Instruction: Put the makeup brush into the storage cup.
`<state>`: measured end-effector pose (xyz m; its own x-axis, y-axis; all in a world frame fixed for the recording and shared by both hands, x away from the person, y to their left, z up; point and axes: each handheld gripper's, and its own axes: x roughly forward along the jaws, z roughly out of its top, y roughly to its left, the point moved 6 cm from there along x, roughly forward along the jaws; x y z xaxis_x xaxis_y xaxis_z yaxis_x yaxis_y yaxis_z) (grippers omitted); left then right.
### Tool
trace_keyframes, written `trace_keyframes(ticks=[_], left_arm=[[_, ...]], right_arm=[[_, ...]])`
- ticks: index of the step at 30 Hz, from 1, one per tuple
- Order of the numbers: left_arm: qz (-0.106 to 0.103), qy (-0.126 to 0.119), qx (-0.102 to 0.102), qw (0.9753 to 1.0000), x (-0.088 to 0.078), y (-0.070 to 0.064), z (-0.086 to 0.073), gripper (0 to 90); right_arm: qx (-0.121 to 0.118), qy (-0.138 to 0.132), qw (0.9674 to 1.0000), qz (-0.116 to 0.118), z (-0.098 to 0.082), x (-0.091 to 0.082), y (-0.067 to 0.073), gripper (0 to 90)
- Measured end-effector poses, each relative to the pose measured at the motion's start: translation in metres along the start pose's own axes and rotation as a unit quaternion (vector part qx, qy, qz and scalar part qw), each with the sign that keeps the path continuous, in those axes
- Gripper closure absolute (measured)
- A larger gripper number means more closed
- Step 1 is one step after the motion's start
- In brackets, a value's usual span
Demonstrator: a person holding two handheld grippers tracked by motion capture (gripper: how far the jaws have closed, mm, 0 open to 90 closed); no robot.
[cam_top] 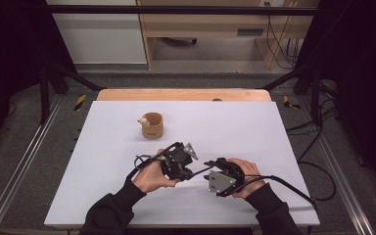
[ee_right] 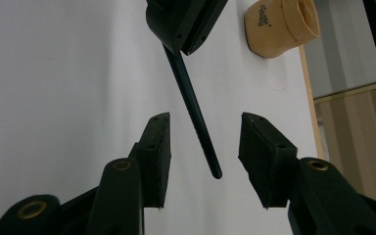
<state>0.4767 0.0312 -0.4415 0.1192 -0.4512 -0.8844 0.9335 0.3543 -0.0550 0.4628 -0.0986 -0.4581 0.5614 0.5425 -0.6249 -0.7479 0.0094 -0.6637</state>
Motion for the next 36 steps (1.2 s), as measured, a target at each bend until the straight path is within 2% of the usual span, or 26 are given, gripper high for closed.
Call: trace_keyframes(ticks=[3,8,10,12,13,24,30,31,36], left_arm=[[-0.002,0.0,-0.001,1.0,0.0,-0.001,0.001,83.0],[-0.008,0.003,-0.005,1.0,0.001,-0.005,0.004,83.0],[-0.009,0.004,-0.004,0.9999,0.001,-0.006,0.005,83.0],[-0.012,0.003,-0.009,0.9999,0.002,-0.007,0.006,83.0],[-0.013,0.004,-0.009,0.9999,0.003,-0.008,0.006,83.0],[-0.016,0.009,-0.017,0.9997,0.006,-0.01,0.009,83.0],[-0.018,0.008,-0.018,0.9996,0.006,-0.011,0.01,83.0],[-0.019,0.008,-0.018,0.9996,0.006,-0.011,0.01,83.0],[-0.019,0.008,-0.018,0.9996,0.006,-0.011,0.011,83.0]], right_arm=[[-0.011,0.002,0.9999,0.004,0.0,0.001,0.001,57.3],[-0.013,0.006,0.9998,0.014,0.001,0.003,0.006,61.3],[-0.02,0.005,0.9997,0.01,0.001,0.004,0.006,63.1],[-0.009,0.01,0.9999,0.011,0.001,0.004,0.008,64.7],[-0.027,0.013,0.9994,0.015,0.0,0.005,0.007,65.9],[-0.056,0.012,0.9982,0.017,0.001,0.008,0.01,71.5],[-0.054,0.021,0.9981,0.02,0.001,0.009,0.012,75.9],[-0.048,0.021,0.9984,0.019,0.001,0.009,0.012,76.8],[-0.052,0.024,0.9982,0.015,0.001,0.009,0.011,79.9]])
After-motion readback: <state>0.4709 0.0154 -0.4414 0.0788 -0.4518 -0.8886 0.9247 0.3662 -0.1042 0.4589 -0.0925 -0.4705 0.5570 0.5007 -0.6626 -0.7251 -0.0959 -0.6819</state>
